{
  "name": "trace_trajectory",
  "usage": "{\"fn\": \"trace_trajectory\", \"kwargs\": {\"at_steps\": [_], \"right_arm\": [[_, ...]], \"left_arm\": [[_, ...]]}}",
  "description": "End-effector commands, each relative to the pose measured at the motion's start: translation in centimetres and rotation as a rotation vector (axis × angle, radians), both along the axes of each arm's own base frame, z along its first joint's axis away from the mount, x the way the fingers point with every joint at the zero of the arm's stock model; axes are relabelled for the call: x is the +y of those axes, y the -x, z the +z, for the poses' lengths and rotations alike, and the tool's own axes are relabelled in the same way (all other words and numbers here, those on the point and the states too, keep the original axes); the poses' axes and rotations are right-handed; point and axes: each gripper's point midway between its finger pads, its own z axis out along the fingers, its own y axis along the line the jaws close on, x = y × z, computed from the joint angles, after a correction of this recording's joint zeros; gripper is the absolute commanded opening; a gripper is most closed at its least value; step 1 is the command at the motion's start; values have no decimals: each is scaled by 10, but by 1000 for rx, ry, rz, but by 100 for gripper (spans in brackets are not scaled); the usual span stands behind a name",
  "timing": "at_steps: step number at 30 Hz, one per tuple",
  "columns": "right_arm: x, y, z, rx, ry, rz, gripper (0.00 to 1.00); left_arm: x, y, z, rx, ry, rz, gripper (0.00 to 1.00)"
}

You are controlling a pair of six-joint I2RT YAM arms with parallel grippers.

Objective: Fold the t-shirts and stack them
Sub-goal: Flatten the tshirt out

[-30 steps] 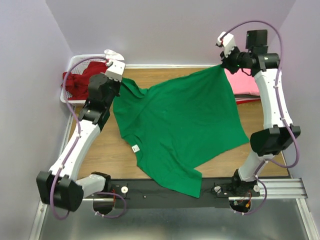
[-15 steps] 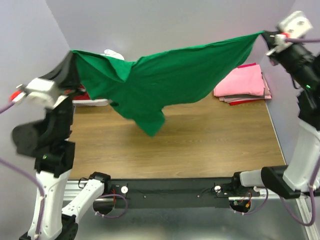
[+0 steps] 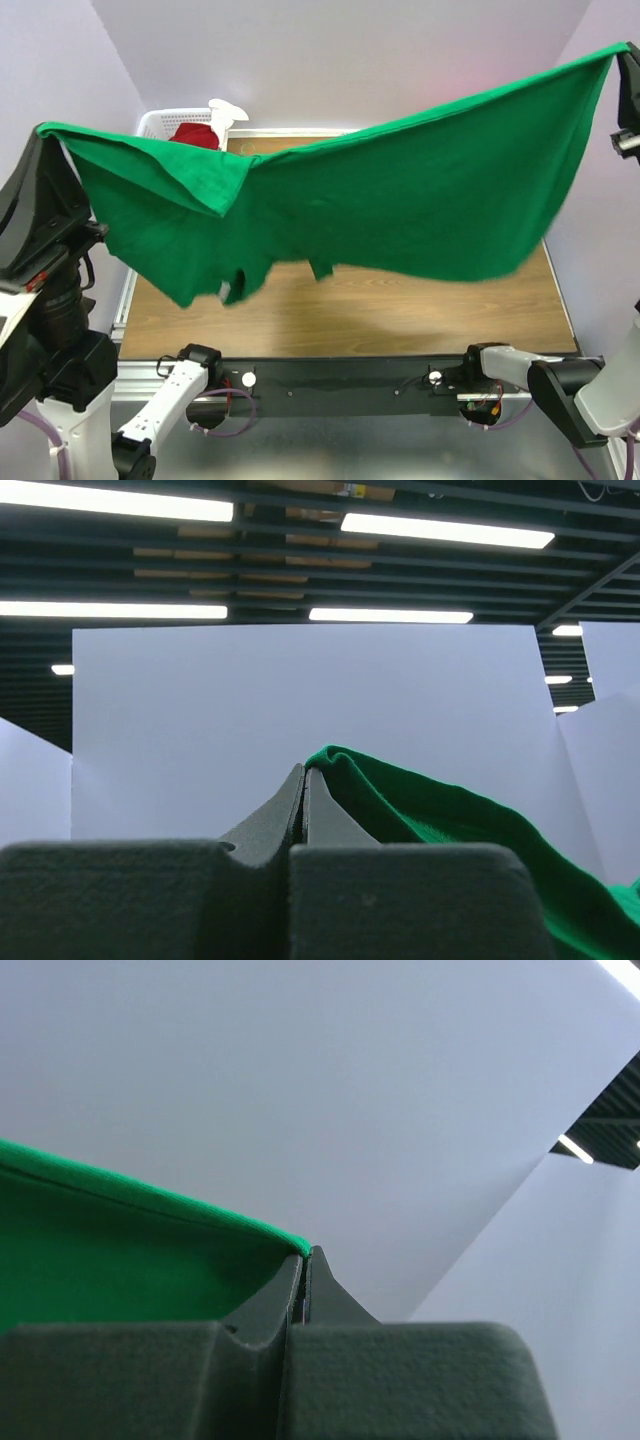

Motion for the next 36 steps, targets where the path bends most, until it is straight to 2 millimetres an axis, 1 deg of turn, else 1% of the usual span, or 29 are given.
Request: {"fn": "trace_trajectory", "kwargs": {"at_steps": [1, 2, 3, 4, 5, 6, 7, 8, 9, 10, 11, 12, 13, 14, 15, 16, 17, 19, 20, 21, 22, 23, 27, 28, 30, 34, 35, 36], "right_arm": [[-8, -40, -21, 93, -41, -52, 0], [-8, -47, -26, 112, -42, -54, 0], [-6, -65, -43, 168, -34, -51, 1], [-4, -74, -53, 199, -29, -48, 1], [-2, -85, -67, 240, -23, -43, 0], [0, -96, -80, 281, -19, -35, 0], [4, -123, -117, 385, -13, -28, 0], [4, -139, -138, 447, -18, -32, 0], [5, -167, -170, 552, -49, -37, 1], [5, -187, -201, 635, -57, -50, 0], [6, -205, -251, 771, -55, -61, 0], [7, -216, -285, 862, -52, -66, 0], [9, -223, -319, 953, -43, -61, 0], [13, -222, -360, 1050, -31, -48, 0], [13, -220, -376, 1088, -27, -47, 0], [13, -218, -390, 1118, -21, -49, 0], [12, -211, -413, 1171, -13, -52, 0], [13, -203, -429, 1202, 7, -42, 0], [14, -200, -434, 1210, 15, -33, 0], [16, -195, -434, 1209, 19, -13, 1], [18, -191, -443, 1229, 29, -4, 1], [18, -189, -445, 1233, 28, 1, 0], [24, -182, -442, 1225, 31, 41, 1], [24, -181, -436, 1209, 31, 45, 1], [25, -180, -429, 1189, 39, 52, 0], [23, -181, -401, 1107, 69, 51, 0], [23, -181, -397, 1096, 74, 49, 0], [21, -183, -383, 1059, 83, 41, 0]], "left_arm": [[-9, -29, -15, 58, -22, -8, 0], [-12, -46, -26, 99, -28, -6, 0], [-13, -58, -34, 137, -25, -2, 0], [-17, -72, -42, 170, -35, 3, 0], [-22, -95, -62, 230, -52, 5, 0], [-22, -115, -77, 289, -39, 18, 0], [-27, -156, -109, 404, -39, 30, 0], [-30, -188, -139, 531, -27, 33, 0], [-31, -245, -185, 703, -9, 83, 0], [-32, -250, -200, 765, -19, 76, 0], [-23, -309, -251, 958, -12, 93, 0], [-50, -325, -307, 1153, -142, -94, 0], [-50, -358, -363, 1325, -154, -167, 0], [-41, -364, -393, 1414, -138, -203, 0], [-45, -364, -409, 1445, -160, -247, 0], [-43, -364, -418, 1455, -158, -232, 0], [-37, -363, -430, 1460, -157, -204, 0], [-30, -360, -436, 1466, -157, -178, 0], [-28, -361, -438, 1478, -164, -174, 0], [-27, -359, -447, 1519, -173, -173, 0], [-27, -359, -447, 1519, -199, -173, 0], [-28, -359, -447, 1522, -205, -180, 0], [-35, -354, -432, 1472, -225, -215, 0], [-39, -350, -422, 1444, -239, -229, 0], [-40, -347, -410, 1408, -250, -233, 0], [-41, -341, -369, 1300, -248, -217, 0], [-41, -341, -356, 1270, -246, -214, 0], [-41, -340, -347, 1255, -240, -213, 0]]}}
